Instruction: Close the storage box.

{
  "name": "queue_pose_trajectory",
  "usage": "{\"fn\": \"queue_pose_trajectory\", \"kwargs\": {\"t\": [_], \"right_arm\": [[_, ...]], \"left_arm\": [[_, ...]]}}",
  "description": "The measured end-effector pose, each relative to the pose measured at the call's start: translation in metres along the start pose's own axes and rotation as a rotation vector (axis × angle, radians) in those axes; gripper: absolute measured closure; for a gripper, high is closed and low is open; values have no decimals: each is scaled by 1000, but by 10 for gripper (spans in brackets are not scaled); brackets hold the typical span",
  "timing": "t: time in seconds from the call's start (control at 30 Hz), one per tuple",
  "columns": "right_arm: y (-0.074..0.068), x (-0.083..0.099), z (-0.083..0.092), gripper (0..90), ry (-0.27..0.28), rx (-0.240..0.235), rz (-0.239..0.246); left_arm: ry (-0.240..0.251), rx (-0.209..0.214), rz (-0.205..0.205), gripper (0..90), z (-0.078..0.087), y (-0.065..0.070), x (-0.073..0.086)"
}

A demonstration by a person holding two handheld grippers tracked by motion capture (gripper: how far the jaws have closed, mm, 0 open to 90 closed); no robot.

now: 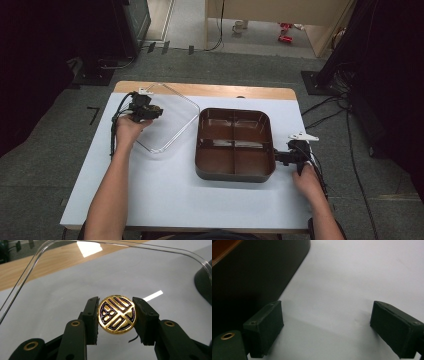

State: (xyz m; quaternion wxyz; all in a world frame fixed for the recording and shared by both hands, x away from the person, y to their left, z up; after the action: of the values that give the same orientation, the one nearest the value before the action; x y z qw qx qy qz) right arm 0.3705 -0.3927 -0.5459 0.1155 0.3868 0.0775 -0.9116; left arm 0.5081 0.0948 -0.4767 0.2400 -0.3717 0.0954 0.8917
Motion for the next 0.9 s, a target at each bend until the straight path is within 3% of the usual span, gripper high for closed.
{"fn": "queue_pose_trajectory", "kwargs": {"t": [0.2, 0.33, 0.67, 0.9], "right_arm": [[0, 0, 0, 106, 0, 0, 0], [0, 0, 0, 107, 0, -1, -1], [0, 0, 0, 107, 0, -2, 0], [0, 0, 0, 107, -1, -1, -3]], "left_arm": [[22, 38, -12, 593, 30, 1, -7], [33, 50, -21, 593, 42, 6, -11], [87, 124, -104, 593, 71, 44, -31], [99, 196, -144, 593, 71, 67, -39]]}}
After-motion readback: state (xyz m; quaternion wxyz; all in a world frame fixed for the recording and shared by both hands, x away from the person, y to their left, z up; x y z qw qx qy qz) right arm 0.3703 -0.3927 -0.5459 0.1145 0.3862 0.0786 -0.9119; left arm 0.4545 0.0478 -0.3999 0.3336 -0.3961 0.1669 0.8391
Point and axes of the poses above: each handheld gripper's, and its own axes: z roughly backward along the jaws, x roughly out of its underside, y roughly to its right, the point moved 6 cm from there along -z, roughly forward along the jaws, and after that the axes turned 2 degrees about -x, right-handed, at the moved point
